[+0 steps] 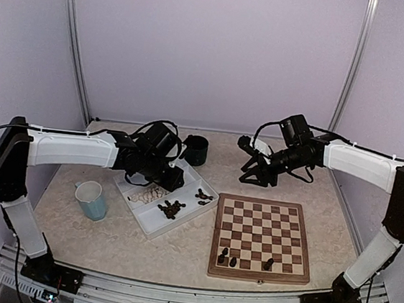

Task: Set up the chess pieces on the board
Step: Pick up the chess pile from the storage box.

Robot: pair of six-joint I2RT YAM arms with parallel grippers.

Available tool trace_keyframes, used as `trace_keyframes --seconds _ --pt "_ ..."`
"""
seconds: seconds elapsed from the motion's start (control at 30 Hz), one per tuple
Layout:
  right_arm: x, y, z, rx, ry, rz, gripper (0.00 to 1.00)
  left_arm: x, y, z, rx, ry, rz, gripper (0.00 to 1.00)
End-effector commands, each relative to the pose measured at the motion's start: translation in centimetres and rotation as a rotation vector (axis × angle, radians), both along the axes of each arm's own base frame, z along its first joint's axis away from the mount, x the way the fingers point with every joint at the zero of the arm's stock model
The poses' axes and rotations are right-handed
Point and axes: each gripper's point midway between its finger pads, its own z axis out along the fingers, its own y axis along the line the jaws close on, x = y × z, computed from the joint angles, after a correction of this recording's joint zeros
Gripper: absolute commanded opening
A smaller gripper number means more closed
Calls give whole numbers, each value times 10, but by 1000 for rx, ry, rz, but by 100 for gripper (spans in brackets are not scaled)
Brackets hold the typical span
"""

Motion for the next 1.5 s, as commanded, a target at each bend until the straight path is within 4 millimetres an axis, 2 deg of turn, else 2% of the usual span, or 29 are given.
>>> trace_keyframes --seconds 0.0,0.1,0.2,0.27,0.37,0.5,0.8,0.93,1.03,1.17,1.3,1.47 --pt "-3 6 -11 -32 78 1 41 19 -45 -2 -20 -56 -245 25" --pt "-6 8 -17 -31 122 13 40 29 -54 -19 -13 -33 -311 25" --pt "-12 8 -21 -33 140 22 40 42 -53 -35 -38 -1 -313 27" --pt "-14 5 -25 -41 143 22 40 47 -56 -38 -84 2 -337 29" --pt "-15 3 -28 -49 145 19 40 46 -64 -45 -108 12 -401 31" --pt "-16 3 -29 -53 145 19 40 48 -65 -69 -68 42 -423 31" --pt "-18 4 -39 -55 173 27 40 55 -58 -98 8 56 -407 31" --pt "-18 5 -43 -56 187 30 41 51 -65 -103 -4 54 -433 30" --pt "-19 5 -44 -57 191 31 40 47 -70 -110 17 60 -459 26" --pt "-20 4 -45 -58 192 32 40 43 -67 -120 60 80 -465 18" --pt "-21 4 -43 -52 185 34 40 36 -61 -117 78 83 -461 9" --pt "-22 6 -36 -34 181 47 40 25 -55 -83 61 49 -458 5"
